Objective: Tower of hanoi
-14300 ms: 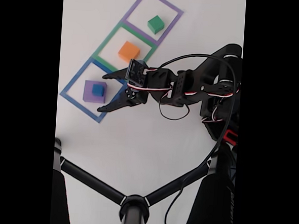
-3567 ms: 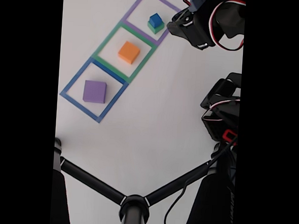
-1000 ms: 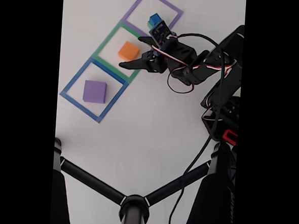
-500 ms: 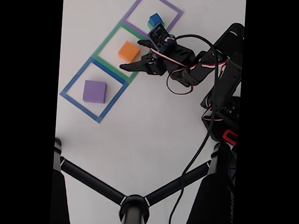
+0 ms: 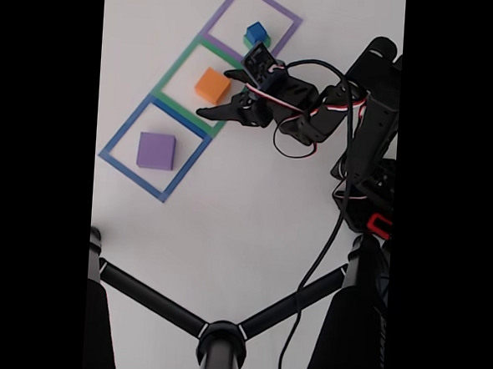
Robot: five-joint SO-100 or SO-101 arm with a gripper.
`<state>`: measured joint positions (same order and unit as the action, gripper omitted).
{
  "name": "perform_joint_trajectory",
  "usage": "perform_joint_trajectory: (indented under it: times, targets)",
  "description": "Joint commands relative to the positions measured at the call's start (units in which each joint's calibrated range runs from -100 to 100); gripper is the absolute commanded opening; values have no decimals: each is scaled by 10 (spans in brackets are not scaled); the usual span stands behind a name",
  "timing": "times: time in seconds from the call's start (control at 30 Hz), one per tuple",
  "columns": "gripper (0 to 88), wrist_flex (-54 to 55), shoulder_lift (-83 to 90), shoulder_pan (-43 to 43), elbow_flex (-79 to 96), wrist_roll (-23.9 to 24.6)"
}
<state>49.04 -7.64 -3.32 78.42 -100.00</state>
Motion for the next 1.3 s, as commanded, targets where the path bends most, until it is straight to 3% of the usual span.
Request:
perform_joint_trajectory:
  times: [0.0,0.6,0.9,1.1,1.27]
  targets:
    - [295,15,1,5,-14,0]
    - [110,14,-11,-3,-25,0]
    - [112,-1,12,9,-25,0]
    - [110,-129,137,32,-21,0]
    - [107,-326,297,45,-31,0]
